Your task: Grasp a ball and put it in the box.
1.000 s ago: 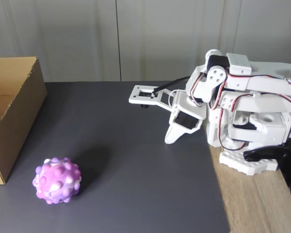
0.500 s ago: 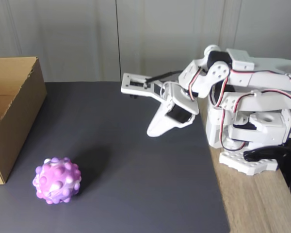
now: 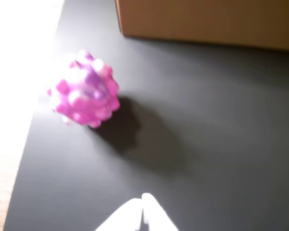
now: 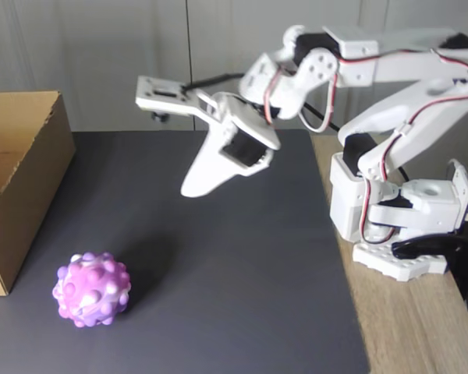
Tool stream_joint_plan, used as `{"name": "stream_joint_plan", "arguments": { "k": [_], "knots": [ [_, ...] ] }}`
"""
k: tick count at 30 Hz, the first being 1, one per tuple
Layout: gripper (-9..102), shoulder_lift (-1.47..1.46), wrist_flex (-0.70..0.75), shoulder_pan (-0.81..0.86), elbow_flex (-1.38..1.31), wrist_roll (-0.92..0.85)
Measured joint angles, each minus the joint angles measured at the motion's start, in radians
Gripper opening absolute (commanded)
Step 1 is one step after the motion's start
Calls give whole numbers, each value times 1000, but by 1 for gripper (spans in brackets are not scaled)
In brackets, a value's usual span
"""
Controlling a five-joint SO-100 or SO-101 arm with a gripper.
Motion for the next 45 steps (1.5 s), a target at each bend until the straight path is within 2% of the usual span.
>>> {"name": "stream_joint_plan", "arguments": {
  "k": [6,17,30,45],
  "knots": [
    [3,-241,-101,-51,-155,0],
    [33,-563,-253,-26,-318,0],
    [57,-696,-307,52,-367,20],
    [58,-838,-368,23,-411,20]
  ]
}}
